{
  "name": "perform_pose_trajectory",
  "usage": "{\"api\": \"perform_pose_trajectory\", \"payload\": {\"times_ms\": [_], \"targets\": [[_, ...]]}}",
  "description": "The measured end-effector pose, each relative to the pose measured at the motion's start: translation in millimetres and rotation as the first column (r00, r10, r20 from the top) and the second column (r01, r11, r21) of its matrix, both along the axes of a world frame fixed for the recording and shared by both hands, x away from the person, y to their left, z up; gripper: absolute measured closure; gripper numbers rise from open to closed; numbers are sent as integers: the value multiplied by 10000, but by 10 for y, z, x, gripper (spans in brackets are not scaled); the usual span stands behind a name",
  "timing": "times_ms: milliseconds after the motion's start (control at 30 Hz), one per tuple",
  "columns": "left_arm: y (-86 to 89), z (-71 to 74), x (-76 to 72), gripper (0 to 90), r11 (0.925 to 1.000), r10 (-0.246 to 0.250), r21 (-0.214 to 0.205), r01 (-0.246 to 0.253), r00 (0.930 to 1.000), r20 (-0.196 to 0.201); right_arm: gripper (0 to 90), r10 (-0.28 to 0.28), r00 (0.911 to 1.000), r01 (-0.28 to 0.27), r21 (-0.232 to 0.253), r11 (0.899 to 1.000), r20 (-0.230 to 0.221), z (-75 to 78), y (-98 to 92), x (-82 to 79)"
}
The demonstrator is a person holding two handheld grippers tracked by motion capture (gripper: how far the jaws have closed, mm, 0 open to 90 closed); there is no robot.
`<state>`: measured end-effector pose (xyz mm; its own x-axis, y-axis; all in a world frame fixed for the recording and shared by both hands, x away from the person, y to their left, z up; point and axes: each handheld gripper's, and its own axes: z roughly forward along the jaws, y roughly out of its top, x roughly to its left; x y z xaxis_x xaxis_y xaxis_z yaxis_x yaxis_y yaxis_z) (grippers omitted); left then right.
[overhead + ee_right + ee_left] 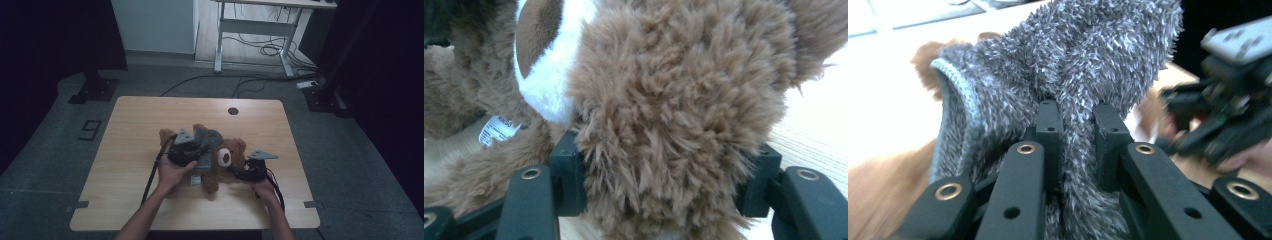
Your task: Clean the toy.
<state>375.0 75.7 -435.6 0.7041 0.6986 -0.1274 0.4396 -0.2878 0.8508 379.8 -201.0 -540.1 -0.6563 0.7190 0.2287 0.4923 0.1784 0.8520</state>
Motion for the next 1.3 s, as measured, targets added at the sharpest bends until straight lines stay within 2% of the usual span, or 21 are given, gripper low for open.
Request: {"api": "perform_pose_trajectory", "payload": {"times_ms": [100, 133, 167, 200, 233, 267, 300, 333, 500, 567, 600, 633, 733, 867, 967, 1033, 1100, 1133, 1233, 1267, 1300], "targets": [[-331, 70, 110, 766, 9993, -373, 44, 373, 9993, -83, 379, -7, 10000, 7, -9, 10000, 44, -2, 2, -10], [-553, 67, 196, 764, 9982, -588, 75, 590, 9979, -285, 379, -37, 9999, 37, 13, 10000, 103, -10, 5, -24], [-553, 67, 196, 764, 9982, -588, 75, 590, 9979, -285, 379, -37, 9999, 37, 13, 10000, 103, -10, 5, -24], [-765, 27, 275, 764, 9967, -723, 326, 740, 9960, -520, 379, 37, 9999, -36, -57, 10000, 158, -11, 2, -37], [-765, 27, 275, 764, 9967, -723, 326, 740, 9960, -520, 379, 37, 9999, -36, -57, 10000, 158, -11, 2, -37], [-944, -63, 347, 763, 9945, -741, 684, 796, 9941, -799, 380, 51, 9998, -49, -87, 10000, 175, -9, 2, -43], [-944, -63, 347, 763, 9945, -741, 684, 796, 9941, -799, 382, 61, 9998, -59, -112, 9999, 192, -9, 0, -42], [-1028, -157, 386, 763, 9941, -632, 828, 707, 9939, -899, 386, 41, 9999, -39, -127, 9999, 158, -11, 0, -42], [-979, -171, 373, 765, 9933, -465, 1023, 538, 9963, -724, 398, 9, 10000, -8, -137, 9999, 87, -18, 0, -42], [-897, -161, 376, 765, 9930, -204, 1151, 276, 9978, -632, 402, -5, 10000, 6, -130, 9999, 74, -16, 5, -43], [-782, -164, 405, 766, 9914, 177, 1302, -99, 9981, -596, 403, -4, 10000, 5, -109, 9999, 64, -18, 4, -39], [-782, -164, 405, 765, 9914, 177, 1302, -99, 9981, -596, 403, -4, 10000, 5, -109, 9999, 64, -18, 4, -39], [-524, -207, 490, 766, 9933, 566, 1055, -461, 9935, -988, 404, 38, 10000, -38, -45, 10000, 21, -21, -9, -33], [-417, -213, 517, 765, 9969, 568, 606, -497, 9909, -1221, 404, 48, 10000, -48, 80, 10000, -70, -26, -10, -30], [-461, -168, 499, 765, 9985, 375, 438, -328, 9929, -1133, 404, 63, 9999, -62, 83, 9999, -98, -26, -15, -28], [-619, -48, 486, 765, 9992, -207, 305, 240, 9944, -1041, 404, 65, 9999, -64, 138, 9999, -109, -30, -23, -23], [-690, -4, 485, 765, 9988, -322, 329, 356, 9948, -970, 404, 43, 9999, -41, 153, 9999, -140, -29, -21, -26], [-846, 52, 500, 765, 9975, -553, 400, 591, 9943, -909, 404, 40, 9999, -38, 143, 9999, -151, -27, -19, -27], [-1013, 53, 530, 765, 9956, -716, 521, 772, 9921, -1031, 403, 29, 9998, -25, 198, 9998, -189, -28, -21, -26], [-1148, -3, 570, 765, 9936, -826, 655, 923, 9872, -1367, 403, 48, 9997, -43, 208, 9998, -228, -28, -26, -24], [-1148, -3, 570, 765, 9936, -826, 655, 923, 9872, -1367, 403, 48, 9997, -43, 208, 9998, -228, -28, -26, -24]]}}
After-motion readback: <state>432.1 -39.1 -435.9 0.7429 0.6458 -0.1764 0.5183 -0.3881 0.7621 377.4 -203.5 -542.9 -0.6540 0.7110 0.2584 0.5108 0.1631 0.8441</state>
